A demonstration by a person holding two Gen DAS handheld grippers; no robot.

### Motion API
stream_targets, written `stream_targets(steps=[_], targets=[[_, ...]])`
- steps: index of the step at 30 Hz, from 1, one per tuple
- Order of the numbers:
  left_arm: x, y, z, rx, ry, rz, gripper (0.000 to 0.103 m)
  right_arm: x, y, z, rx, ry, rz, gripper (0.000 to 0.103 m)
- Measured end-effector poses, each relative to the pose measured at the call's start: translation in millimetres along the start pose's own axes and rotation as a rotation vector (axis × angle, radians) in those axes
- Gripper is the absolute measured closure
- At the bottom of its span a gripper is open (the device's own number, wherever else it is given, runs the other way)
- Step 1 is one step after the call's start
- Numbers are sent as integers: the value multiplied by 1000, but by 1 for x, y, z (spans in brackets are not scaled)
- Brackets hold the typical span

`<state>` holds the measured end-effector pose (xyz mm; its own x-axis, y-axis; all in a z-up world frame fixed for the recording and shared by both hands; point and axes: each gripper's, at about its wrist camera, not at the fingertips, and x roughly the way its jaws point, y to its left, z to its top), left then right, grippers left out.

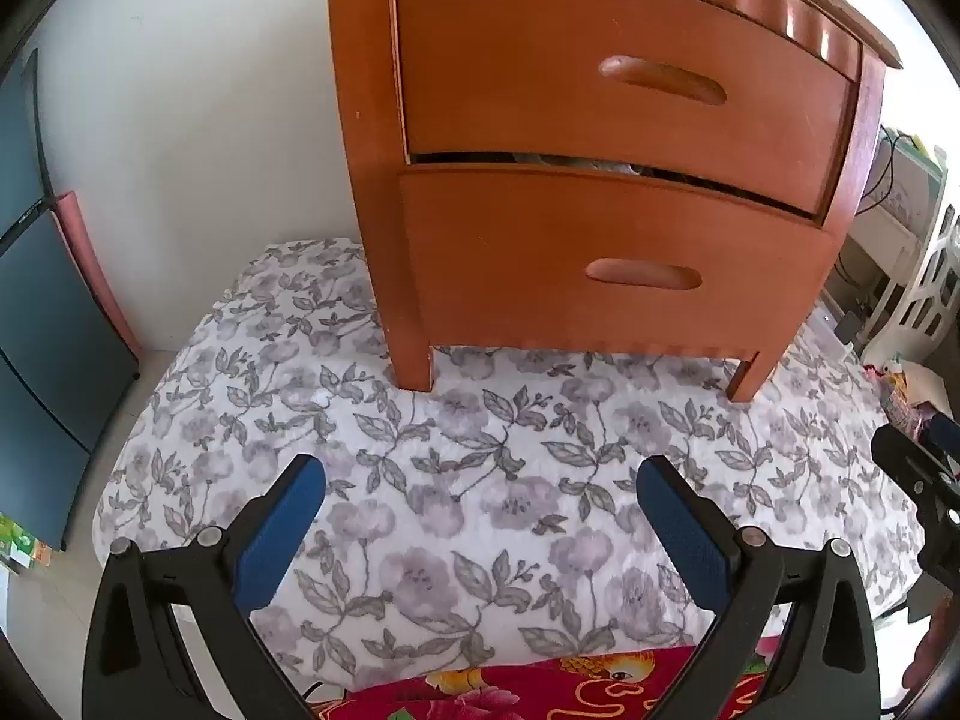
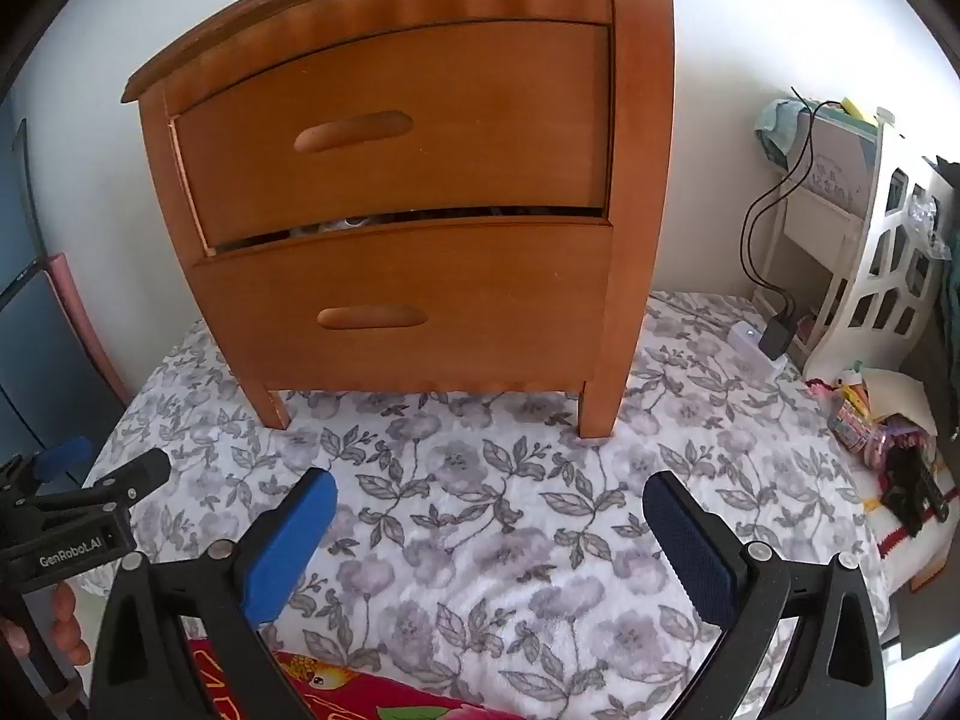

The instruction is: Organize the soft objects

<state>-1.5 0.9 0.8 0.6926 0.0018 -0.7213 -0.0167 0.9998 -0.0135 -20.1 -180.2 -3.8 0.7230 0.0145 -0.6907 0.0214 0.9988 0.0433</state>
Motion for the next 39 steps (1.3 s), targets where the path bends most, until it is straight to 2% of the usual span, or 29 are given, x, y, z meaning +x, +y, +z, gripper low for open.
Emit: stream_targets(steps=[4, 8, 10, 16, 39], targets=[[-5, 5, -3, 9, -21, 24, 0, 2, -4, 3, 3, -10, -7, 0], [-13, 18, -12, -5, -29, 16, 0, 5, -7, 1, 19, -17, -1, 0], [2, -7, -7, 11, 13, 17, 0, 3, -4, -2, 22, -24, 9, 0], [13, 3, -3, -18, 53, -38, 0, 7, -3, -2, 28, -14, 17, 0], [14, 1, -4, -24, 32, -36, 0, 12, -1, -2, 19, 26, 3, 0]])
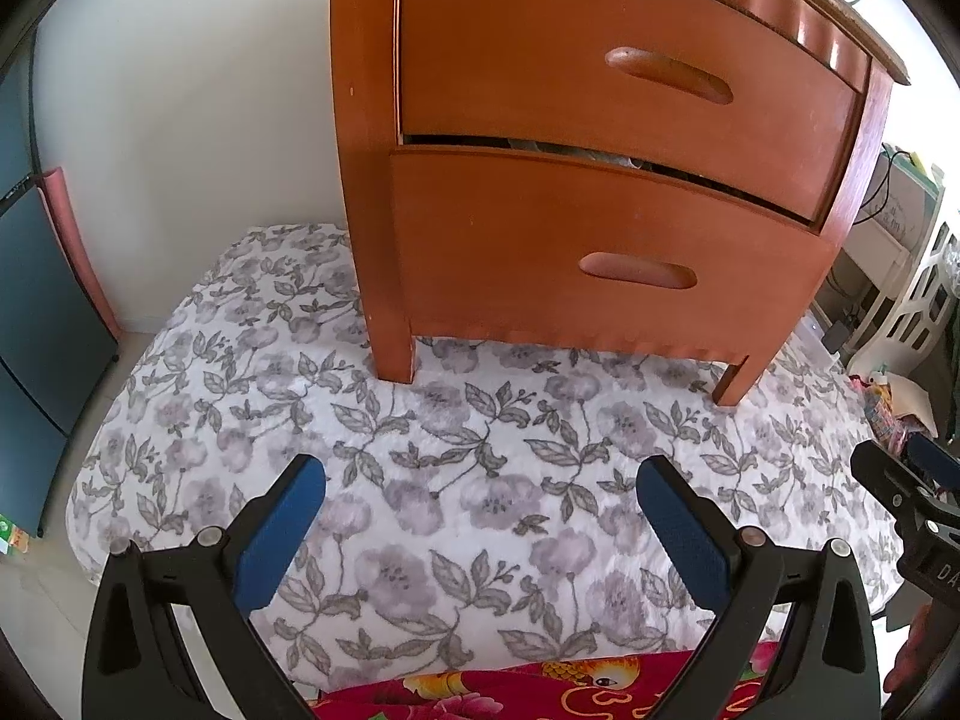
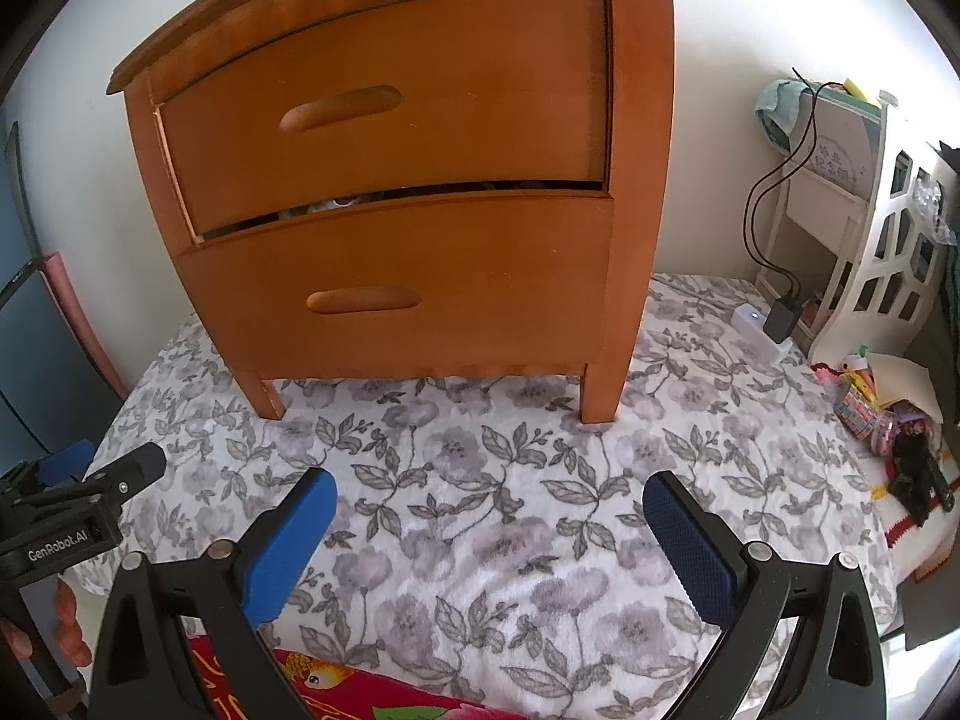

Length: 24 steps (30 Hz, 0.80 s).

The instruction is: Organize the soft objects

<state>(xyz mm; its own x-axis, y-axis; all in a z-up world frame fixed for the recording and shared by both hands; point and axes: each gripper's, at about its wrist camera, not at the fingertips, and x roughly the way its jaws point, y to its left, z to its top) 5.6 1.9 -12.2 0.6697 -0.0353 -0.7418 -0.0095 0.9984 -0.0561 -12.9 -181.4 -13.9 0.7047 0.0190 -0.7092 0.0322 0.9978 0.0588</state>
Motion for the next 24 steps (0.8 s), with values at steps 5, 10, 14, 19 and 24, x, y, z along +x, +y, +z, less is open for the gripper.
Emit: stream_targets(steps=[5, 10, 14, 19, 24], targets=[[-1, 1, 0, -7, -13, -11, 0, -1, 0, 0, -3, -3, -2, 0], [-4, 4, 1, -26, -39, -13, 0, 0, 1, 1, -2, 2, -2, 0], [-6, 6, 1, -36, -53, -12, 0, -1, 0, 0, -4, -1, -1, 0], [-6, 3, 1, -26, -64, -9, 0, -2, 2, 1, -10, -2, -3, 0], [-8, 2, 0, -19, -83, -14, 0, -2, 3, 2, -7, -6, -5, 0]])
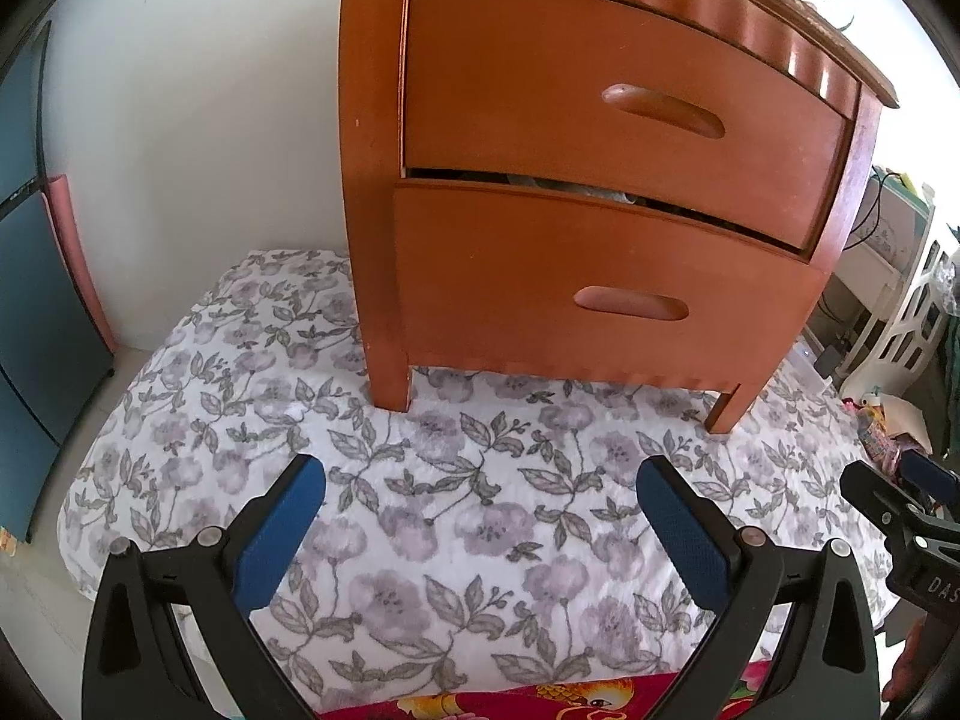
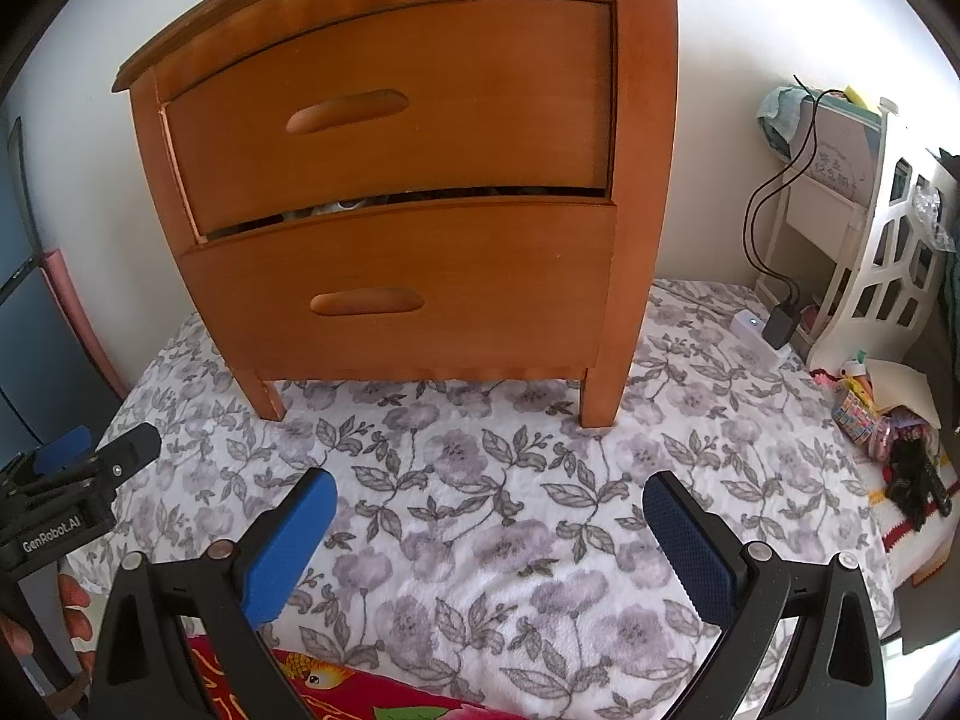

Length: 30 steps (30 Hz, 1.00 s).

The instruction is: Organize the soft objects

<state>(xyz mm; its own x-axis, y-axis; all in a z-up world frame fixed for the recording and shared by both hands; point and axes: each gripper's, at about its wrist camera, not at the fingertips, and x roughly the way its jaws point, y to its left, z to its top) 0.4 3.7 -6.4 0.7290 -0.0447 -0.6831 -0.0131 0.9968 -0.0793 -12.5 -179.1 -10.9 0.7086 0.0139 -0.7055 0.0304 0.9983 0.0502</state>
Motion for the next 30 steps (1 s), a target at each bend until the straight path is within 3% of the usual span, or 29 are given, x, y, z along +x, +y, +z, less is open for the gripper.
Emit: stream_targets(steps=[30], targets=[[4, -3, -2, 20, 0, -53, 0, 7, 3, -5, -11, 19, -2, 0]])
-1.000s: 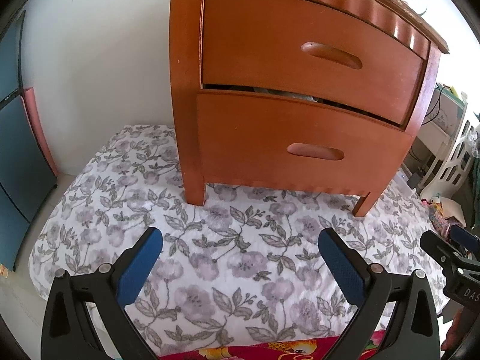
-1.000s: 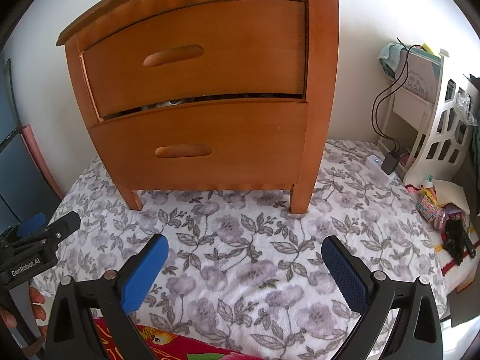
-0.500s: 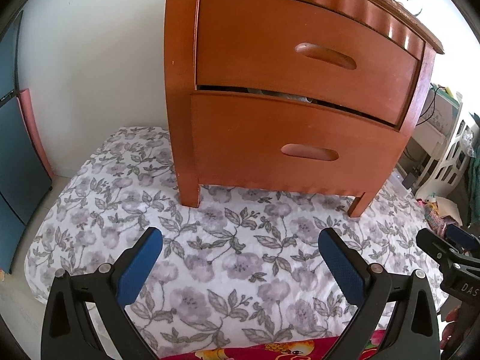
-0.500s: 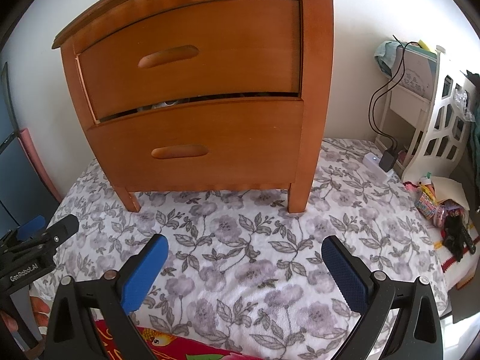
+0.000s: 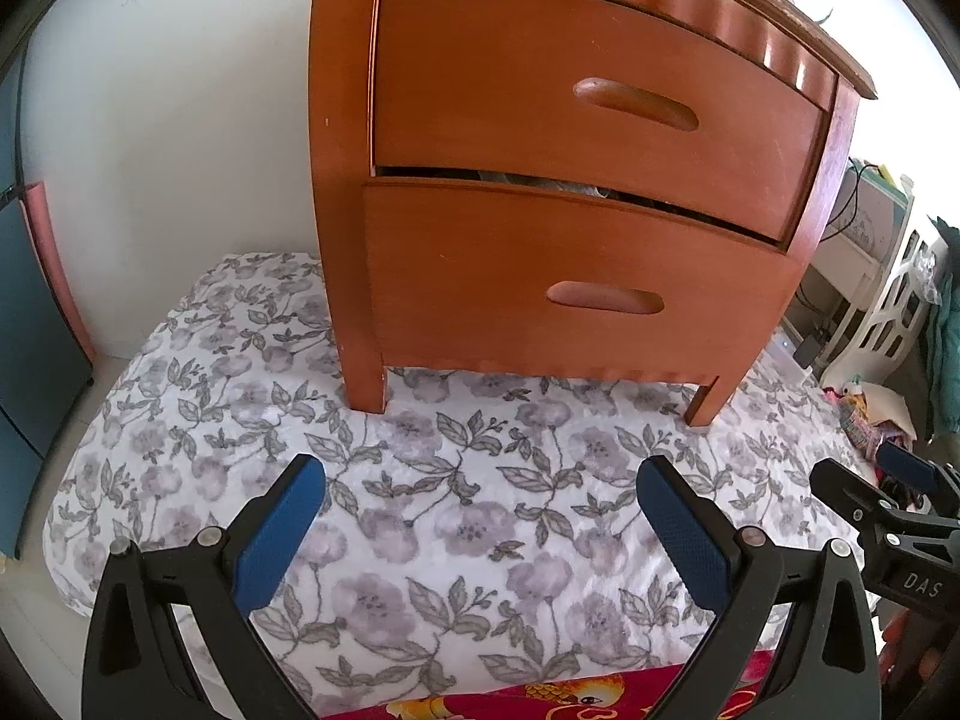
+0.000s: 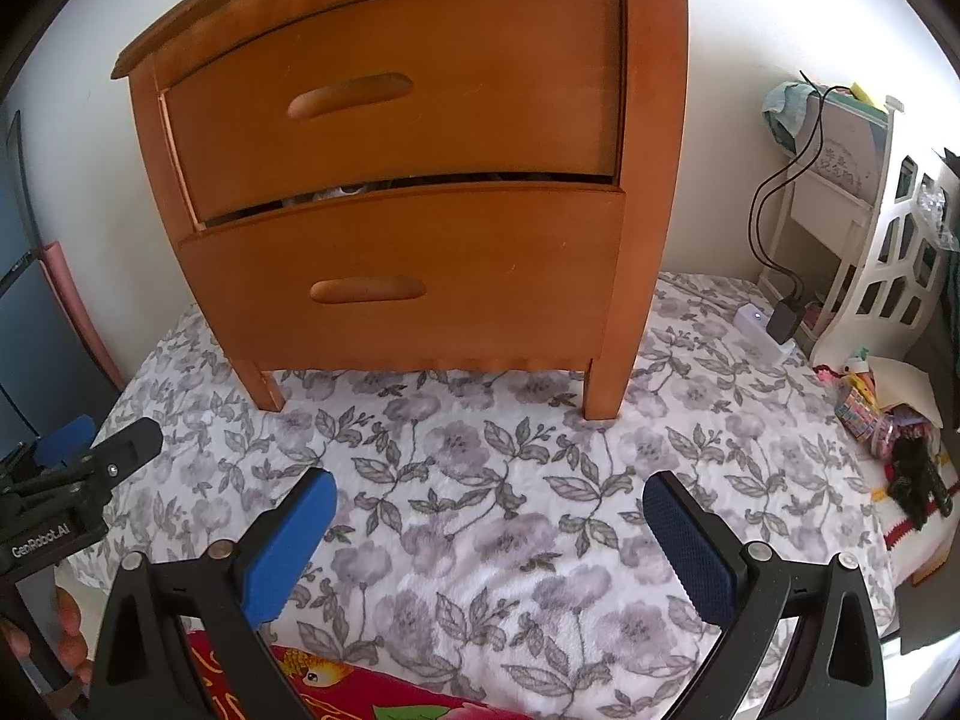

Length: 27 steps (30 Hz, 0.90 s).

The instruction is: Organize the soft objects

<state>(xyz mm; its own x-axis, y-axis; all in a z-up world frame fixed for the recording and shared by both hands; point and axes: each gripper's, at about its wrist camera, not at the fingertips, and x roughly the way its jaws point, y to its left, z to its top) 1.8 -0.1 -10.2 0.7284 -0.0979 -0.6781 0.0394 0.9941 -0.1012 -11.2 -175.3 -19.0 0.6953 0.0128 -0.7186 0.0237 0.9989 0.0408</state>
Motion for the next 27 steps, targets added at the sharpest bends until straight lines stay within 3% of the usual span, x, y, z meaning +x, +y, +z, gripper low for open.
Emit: stream_targets(steps=[11, 16, 20, 23, 27], targets=[[13, 4, 14, 20, 37, 13, 0, 9, 1, 21, -49, -18, 30, 0], [24, 2, 63, 72, 15, 17, 0, 17, -7, 29, -21, -6, 11, 0], [47, -5, 118, 74, 84, 15, 0, 26, -7, 23, -27, 24, 13, 0], [71, -3, 151, -25, 134, 24, 0, 32, -6, 16, -23, 45, 22, 0], [91, 3, 167, -167, 167, 47, 0, 36, -8, 9, -22, 61, 33, 0]])
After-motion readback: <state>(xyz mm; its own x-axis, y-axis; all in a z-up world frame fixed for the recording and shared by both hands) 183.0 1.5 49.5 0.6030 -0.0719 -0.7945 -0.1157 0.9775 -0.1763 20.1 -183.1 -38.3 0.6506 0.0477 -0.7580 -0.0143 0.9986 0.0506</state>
